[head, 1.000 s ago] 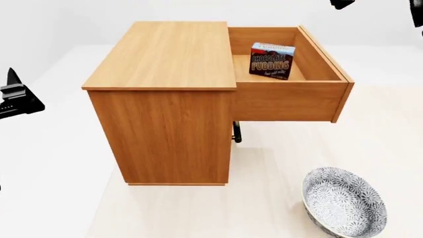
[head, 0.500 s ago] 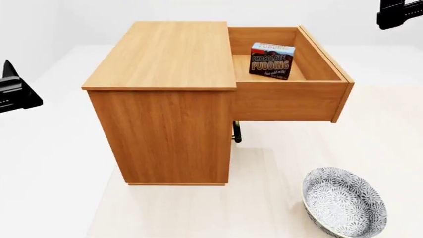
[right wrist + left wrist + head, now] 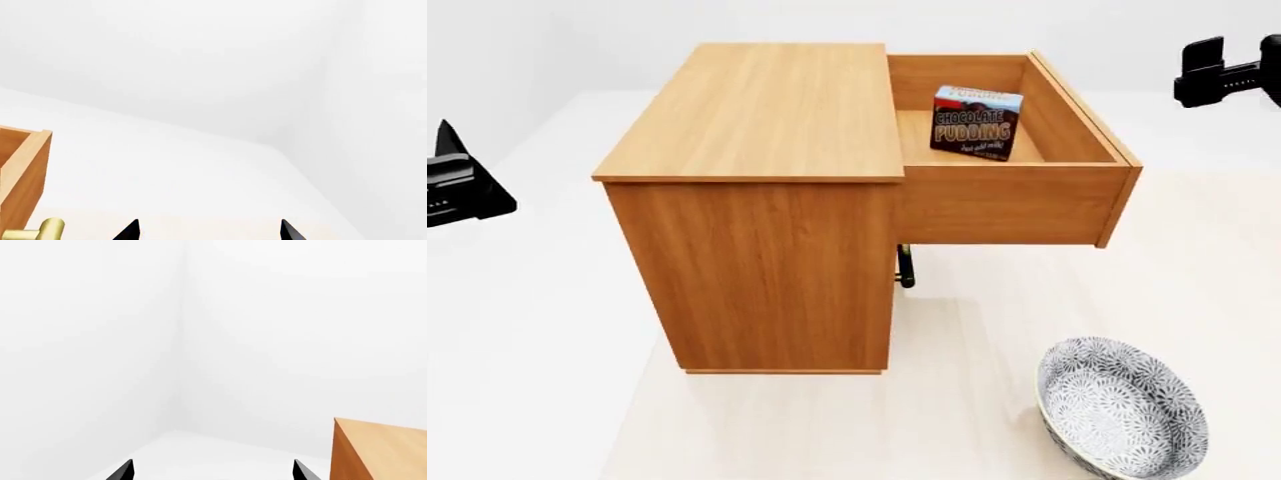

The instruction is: Put the chocolate pudding in the top drawer of the cabinet and close it.

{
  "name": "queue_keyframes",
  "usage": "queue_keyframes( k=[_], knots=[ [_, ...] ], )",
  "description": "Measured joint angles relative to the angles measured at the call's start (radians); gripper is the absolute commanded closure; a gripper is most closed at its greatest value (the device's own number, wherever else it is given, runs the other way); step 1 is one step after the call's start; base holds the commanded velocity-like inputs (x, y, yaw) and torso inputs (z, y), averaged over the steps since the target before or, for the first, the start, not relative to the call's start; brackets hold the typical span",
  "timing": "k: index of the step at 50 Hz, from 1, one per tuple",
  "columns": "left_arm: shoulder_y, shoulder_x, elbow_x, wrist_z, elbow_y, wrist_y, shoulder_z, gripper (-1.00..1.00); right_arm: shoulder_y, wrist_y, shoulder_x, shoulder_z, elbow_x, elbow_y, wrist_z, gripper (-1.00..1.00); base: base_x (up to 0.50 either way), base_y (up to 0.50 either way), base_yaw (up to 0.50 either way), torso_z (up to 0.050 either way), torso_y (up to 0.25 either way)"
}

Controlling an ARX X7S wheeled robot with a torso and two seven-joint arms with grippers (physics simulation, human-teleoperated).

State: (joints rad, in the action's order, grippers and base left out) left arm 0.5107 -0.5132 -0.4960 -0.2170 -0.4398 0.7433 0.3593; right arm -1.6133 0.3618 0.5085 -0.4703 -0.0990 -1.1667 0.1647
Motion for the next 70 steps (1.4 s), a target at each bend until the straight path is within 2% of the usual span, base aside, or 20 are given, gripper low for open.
queue_keyframes(
  k=[26,70],
  knots=[
    [-0.01,-0.002,0.018,-0.008,0.016,-0.015,-0.015,-1.0,0.061,-0.112,-0.032,0.042,0.058,-0.131,-0.144,-1.0,0.0,0.0,0.0,0.0,0.0],
    [-0.017,-0.016,0.04,-0.029,0.028,-0.021,-0.026,-1.0,0.172,-0.161,-0.073,0.12,0.093,-0.142,-0.23,-1.0,0.0,0.0,0.0,0.0,0.0]
  ],
)
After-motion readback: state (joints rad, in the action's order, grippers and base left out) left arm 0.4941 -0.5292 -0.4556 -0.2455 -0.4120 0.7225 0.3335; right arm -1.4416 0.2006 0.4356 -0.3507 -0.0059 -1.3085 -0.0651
